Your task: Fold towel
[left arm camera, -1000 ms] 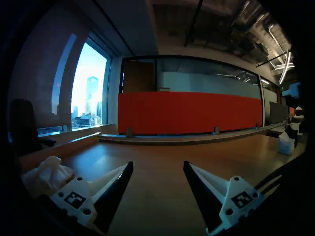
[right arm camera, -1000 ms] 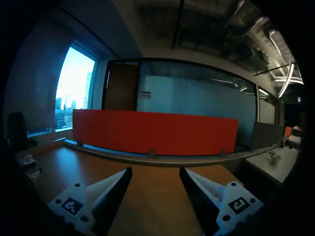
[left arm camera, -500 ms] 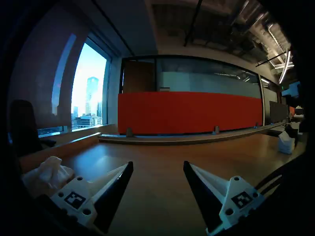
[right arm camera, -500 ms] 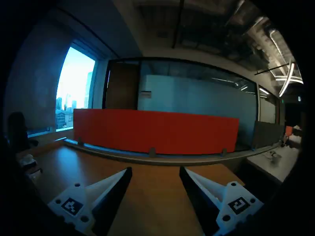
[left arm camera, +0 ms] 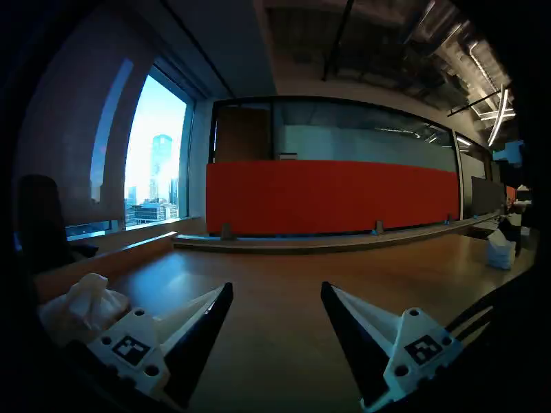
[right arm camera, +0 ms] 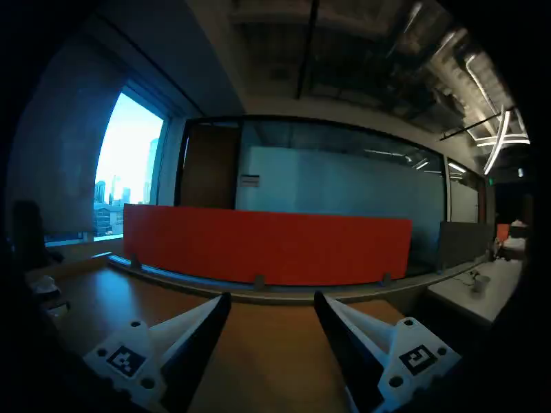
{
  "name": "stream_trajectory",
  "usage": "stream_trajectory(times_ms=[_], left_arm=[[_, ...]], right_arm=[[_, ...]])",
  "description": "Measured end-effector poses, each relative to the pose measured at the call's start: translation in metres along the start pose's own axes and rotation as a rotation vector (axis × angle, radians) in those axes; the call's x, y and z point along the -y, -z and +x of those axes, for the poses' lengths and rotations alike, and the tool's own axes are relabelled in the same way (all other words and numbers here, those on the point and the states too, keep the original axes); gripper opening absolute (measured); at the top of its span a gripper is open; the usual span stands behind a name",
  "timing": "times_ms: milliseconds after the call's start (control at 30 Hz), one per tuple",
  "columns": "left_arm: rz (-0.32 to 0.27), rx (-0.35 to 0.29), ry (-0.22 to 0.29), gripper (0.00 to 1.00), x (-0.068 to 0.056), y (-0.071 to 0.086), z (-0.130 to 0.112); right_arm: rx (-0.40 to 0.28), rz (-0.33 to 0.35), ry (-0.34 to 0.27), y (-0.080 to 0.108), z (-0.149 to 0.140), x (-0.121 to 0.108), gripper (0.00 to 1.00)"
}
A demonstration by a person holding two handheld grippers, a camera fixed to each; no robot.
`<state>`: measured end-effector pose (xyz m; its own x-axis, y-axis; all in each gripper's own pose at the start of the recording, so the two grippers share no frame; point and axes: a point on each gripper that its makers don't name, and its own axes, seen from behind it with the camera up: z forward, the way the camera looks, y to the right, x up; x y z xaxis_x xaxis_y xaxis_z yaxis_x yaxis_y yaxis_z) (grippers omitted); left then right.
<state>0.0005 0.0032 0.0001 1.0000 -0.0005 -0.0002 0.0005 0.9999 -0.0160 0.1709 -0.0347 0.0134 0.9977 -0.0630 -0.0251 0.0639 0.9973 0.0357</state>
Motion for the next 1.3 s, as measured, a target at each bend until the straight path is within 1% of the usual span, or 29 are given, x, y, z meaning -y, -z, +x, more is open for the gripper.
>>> stream_trajectory(times_ms=[167,267,367,467,667,867,1133,1300], left_arm=[[0.0,0.0,-0.001,0.94,0.0,0.0,0.0],[0.0,0.0,-0.001,0.94,0.0,0.0,0.0],[0.0,0.0,0.0,0.94,0.0,0.0,0.0],[0.0,0.0,0.0,0.94,0.0,0.0,0.0],[0.0,0.0,0.0,0.94,0.0,0.0,0.0],[0.0,0.0,0.0,0.94,0.0,0.0,0.0],[0.0,0.0,0.0,0.94,0.0,0.0,0.0],[0.0,0.0,-0.001,0.94,0.0,0.0,0.0]], right_arm=[[-0.016,-0.025,0.01,-0.001,0.002,-0.015,0.93],[-0.023,-0.032,0.011,0.0,0.001,-0.02,0.93],[-0.025,-0.032,0.009,0.001,-0.003,-0.023,0.93],[-0.027,-0.038,-0.006,0.002,-0.01,-0.026,0.93],[-0.018,-0.025,-0.013,0.007,-0.037,-0.024,0.93],[-0.009,-0.031,-0.037,0.008,-0.06,-0.023,0.93],[-0.013,-0.042,-0.079,0.01,-0.085,-0.032,0.93],[-0.012,-0.044,-0.094,0.009,-0.1,-0.035,0.93]])
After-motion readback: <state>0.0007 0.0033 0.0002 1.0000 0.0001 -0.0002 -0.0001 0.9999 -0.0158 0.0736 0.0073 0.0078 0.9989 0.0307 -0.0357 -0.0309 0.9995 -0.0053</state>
